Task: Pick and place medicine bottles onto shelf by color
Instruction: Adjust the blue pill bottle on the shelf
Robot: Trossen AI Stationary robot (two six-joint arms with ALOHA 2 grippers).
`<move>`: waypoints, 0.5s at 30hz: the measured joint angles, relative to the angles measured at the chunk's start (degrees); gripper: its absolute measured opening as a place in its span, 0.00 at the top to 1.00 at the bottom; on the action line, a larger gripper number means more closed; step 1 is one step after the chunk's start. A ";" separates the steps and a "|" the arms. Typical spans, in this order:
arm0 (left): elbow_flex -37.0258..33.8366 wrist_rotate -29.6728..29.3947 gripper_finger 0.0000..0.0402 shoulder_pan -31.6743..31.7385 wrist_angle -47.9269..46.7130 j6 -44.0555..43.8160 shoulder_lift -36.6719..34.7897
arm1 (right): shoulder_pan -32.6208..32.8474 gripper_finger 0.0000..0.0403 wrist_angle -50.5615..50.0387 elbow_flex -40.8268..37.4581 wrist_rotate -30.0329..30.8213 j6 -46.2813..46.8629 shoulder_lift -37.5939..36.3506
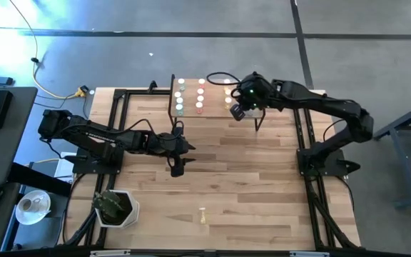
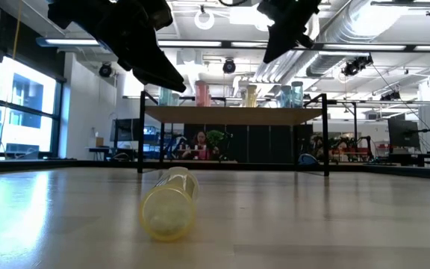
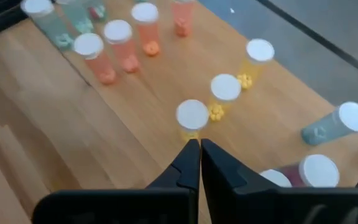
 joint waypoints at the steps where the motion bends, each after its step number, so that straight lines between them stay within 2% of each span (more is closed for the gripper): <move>1: 0.02 0.00 0.48 -0.01 0.00 0.00 0.00 | -0.28 0.98 -0.14 0.00 0.03 0.39 0.36; 7: 0.01 0.00 0.48 -0.01 0.00 -0.02 0.00 | -2.36 1.00 -3.83 0.04 -0.11 1.19 3.04; 15: 0.01 0.00 0.48 0.00 0.00 -0.02 0.00 | -3.47 1.00 -3.83 0.04 -1.38 1.22 5.58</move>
